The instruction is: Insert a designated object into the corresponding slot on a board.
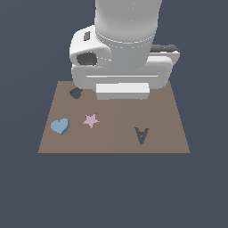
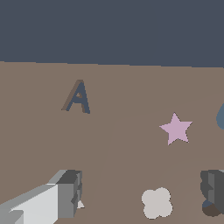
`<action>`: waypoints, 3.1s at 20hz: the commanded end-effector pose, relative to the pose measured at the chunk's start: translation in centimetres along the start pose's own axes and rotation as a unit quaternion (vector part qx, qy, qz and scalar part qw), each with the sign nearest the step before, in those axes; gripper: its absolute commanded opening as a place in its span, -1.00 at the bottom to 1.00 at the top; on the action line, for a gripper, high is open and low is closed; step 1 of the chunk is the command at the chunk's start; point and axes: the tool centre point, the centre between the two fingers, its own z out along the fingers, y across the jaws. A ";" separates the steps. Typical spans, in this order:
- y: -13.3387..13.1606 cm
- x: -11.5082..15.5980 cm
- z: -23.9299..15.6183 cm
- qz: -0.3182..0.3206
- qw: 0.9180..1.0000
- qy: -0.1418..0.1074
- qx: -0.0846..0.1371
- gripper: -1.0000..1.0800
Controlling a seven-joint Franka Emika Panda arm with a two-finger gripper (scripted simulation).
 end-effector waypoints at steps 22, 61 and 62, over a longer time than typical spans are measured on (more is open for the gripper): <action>19.5 3.7 10.5 0.271 0.962 -0.012 0.004 0.92; 20.1 3.1 12.5 0.308 0.951 -0.012 0.004 -1.00; 20.2 3.0 12.5 0.316 0.949 -0.012 0.004 -1.00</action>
